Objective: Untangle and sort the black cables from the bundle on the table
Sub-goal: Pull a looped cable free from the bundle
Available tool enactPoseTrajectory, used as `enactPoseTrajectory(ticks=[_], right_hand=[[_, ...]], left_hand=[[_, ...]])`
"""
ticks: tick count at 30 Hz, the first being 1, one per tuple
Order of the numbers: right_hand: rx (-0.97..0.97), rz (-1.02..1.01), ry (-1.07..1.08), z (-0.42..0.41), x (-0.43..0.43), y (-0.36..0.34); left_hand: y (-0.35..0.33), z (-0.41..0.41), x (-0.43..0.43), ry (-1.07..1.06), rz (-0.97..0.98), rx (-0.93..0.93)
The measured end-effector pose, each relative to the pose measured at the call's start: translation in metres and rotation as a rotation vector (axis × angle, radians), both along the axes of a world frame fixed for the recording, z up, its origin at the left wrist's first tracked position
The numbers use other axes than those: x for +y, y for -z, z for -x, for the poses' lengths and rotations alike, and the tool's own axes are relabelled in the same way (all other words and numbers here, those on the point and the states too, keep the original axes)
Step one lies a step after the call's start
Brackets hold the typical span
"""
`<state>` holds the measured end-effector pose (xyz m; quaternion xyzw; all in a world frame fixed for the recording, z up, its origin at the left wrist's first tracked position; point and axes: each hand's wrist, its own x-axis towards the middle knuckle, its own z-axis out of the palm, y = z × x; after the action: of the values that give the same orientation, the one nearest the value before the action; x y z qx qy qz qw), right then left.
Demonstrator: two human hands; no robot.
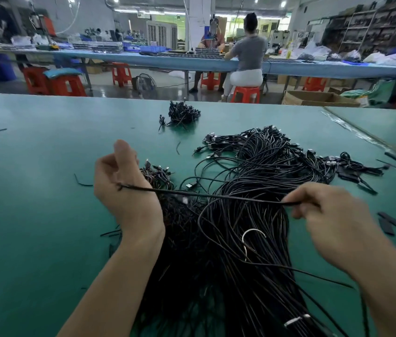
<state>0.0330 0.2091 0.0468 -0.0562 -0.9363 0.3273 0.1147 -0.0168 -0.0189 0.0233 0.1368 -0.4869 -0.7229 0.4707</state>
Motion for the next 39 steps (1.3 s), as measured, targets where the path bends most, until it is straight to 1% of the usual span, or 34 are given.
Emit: enactPoseTrajectory(ticks=[2, 3, 4, 6, 7, 8, 10, 11, 12, 14, 17, 19, 21, 24, 27, 29, 30, 31, 32, 35, 37, 39], right_hand=[[-0.038, -0.094, 0.126, 0.004, 0.008, 0.008], [-0.088, -0.146, 0.124, 0.005, 0.008, 0.011], [-0.146, -0.201, 0.089, 0.005, 0.005, 0.013], [-0.209, -0.262, -0.051, 0.000, -0.007, 0.012], [-0.193, -0.233, -0.148, -0.003, -0.014, 0.009], [-0.147, -0.158, -0.254, -0.007, -0.021, 0.005], [-0.045, 0.108, -0.448, -0.015, -0.036, -0.003], [-0.008, 0.233, -0.516, -0.018, -0.043, -0.006], [0.032, 0.310, -0.559, -0.021, -0.050, -0.009], [0.125, 0.342, -0.582, -0.022, -0.057, -0.007], [0.282, 0.366, -0.442, -0.011, -0.054, 0.000], [0.355, 0.438, -0.316, -0.003, -0.044, 0.005], [0.366, 0.493, -0.235, 0.003, -0.033, 0.010], [0.399, 0.515, -0.223, 0.008, -0.026, 0.015], [0.385, 0.623, -0.335, 0.010, -0.030, 0.014], [0.289, 0.677, -0.399, 0.012, -0.030, 0.017], [0.216, 0.679, -0.420, 0.012, -0.031, 0.018], [0.145, 0.655, -0.443, 0.013, -0.032, 0.020], [0.091, 0.584, -0.465, 0.013, -0.034, 0.022], [-0.020, 0.251, -0.533, 0.009, -0.037, 0.027], [-0.090, 0.174, -0.603, 0.005, -0.041, 0.027], [-0.120, 0.113, -0.626, -0.001, -0.044, 0.024]], left_hand=[[-0.002, -0.002, 0.000, 0.033, 0.008, 0.023], [-0.002, -0.005, 0.002, 0.058, 0.044, 0.037], [-0.001, -0.008, 0.004, 0.054, 0.125, 0.049], [-0.001, -0.015, 0.009, -0.021, 0.427, 0.057], [-0.002, -0.019, 0.012, -0.063, 0.605, 0.055], [-0.003, -0.022, 0.014, -0.101, 0.774, 0.043], [-0.004, -0.027, 0.017, -0.165, 1.043, 0.000], [-0.005, -0.029, 0.019, -0.179, 1.127, -0.036], [-0.005, -0.030, 0.021, -0.179, 1.181, -0.083], [-0.006, -0.030, 0.022, -0.156, 1.239, -0.147], [-0.004, -0.027, 0.020, -0.043, 1.270, -0.187], [-0.003, -0.026, 0.017, 0.152, 1.237, -0.247], [0.000, -0.026, 0.020, 0.414, 1.198, -0.310], [0.000, -0.030, 0.030, 0.734, 1.142, -0.362], [-0.005, -0.035, 0.034, 1.205, 0.952, -0.413], [-0.009, -0.038, 0.032, 1.488, 0.753, -0.373], [-0.012, -0.039, 0.030, 1.566, 0.630, -0.333], [-0.013, -0.039, 0.029, 1.599, 0.493, -0.287], [-0.014, -0.037, 0.029, 1.591, 0.352, -0.243], [-0.013, -0.029, 0.029, 1.424, -0.003, -0.156], [-0.009, -0.023, 0.027, 1.288, -0.150, -0.130], [-0.004, -0.018, 0.024, 1.192, -0.220, -0.112]])
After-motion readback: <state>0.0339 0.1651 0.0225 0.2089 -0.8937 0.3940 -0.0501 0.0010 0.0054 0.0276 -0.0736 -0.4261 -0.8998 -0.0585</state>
